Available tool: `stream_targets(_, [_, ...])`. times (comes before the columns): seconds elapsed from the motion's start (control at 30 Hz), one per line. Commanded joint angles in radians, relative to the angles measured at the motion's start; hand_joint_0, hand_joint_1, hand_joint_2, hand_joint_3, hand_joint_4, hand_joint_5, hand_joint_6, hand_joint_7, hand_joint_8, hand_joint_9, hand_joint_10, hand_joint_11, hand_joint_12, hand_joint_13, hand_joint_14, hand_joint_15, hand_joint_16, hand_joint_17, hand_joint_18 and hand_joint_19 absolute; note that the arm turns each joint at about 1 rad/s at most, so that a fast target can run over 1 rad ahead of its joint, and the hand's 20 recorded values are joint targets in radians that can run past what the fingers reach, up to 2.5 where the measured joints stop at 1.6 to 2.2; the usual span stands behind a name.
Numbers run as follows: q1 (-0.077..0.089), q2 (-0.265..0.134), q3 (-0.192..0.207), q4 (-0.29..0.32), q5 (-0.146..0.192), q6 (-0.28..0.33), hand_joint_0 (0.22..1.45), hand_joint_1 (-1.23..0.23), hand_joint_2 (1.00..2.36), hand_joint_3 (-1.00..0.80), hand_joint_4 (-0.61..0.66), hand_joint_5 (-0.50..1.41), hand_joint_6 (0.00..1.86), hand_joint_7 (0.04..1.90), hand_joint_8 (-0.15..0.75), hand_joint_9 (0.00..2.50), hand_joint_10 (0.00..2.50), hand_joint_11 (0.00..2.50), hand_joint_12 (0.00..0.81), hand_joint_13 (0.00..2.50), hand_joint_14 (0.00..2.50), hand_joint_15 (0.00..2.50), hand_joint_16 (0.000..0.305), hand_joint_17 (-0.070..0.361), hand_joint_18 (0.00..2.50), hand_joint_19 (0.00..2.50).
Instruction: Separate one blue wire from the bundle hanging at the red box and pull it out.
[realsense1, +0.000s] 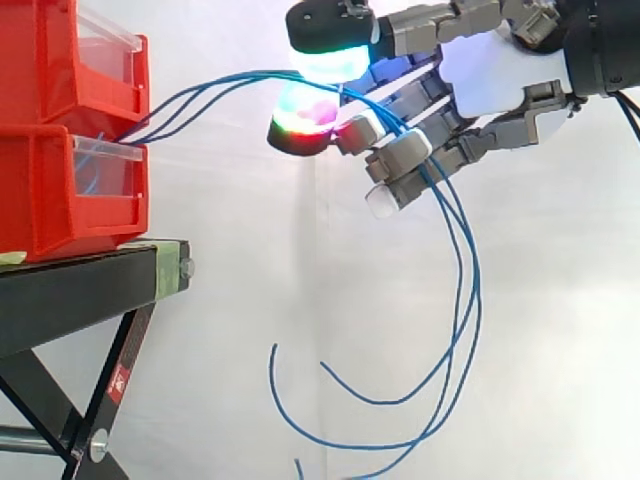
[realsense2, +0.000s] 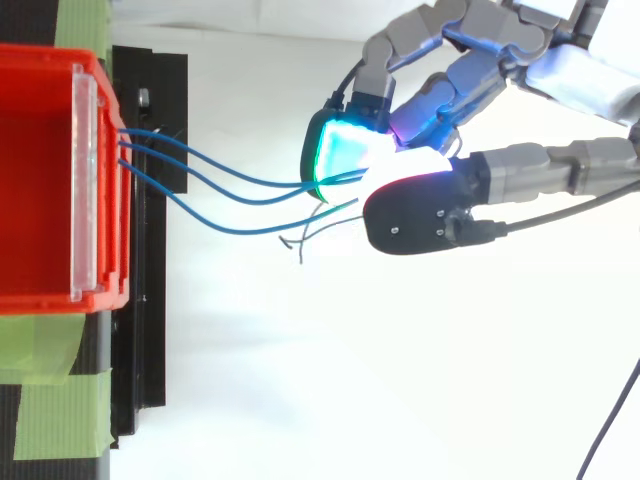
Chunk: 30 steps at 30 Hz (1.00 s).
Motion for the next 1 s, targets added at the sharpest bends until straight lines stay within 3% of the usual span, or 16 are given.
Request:
stream_targets(0.0, [0.001, 0.000, 0.001, 0.000, 0.000, 0.000, 0.69, -0.94, 1.02, -0.20, 0.12, -0.26, 0.94, 0.89, 0.270, 0.88, 0.01, 1.57, 0.415, 0.95, 0.18, 1.70, 0.053, 0.119, 0.73, 0.57])
stream_targets(0.47, [0.000, 0.000, 0.001, 0.000, 0.000, 0.000, 0.65, -1.01, 1.01, -0.35, 0.17, -0.28, 0.92, 0.91, 0.292, 0.76, 0.01, 1.54, 0.428, 0.86, 0.07, 1.67, 0.055, 0.123, 0.68, 0.55])
stream_targets(0.97, [0.000, 0.000, 0.001, 0.000, 0.000, 0.000, 0.52, -0.66, 1.00, -0.46, 0.18, -0.24, 0.91, 0.85, 0.337, 0.96, 0.01, 1.49, 0.448, 1.00, 0.12, 1.57, 0.056, 0.126, 0.76, 0.65])
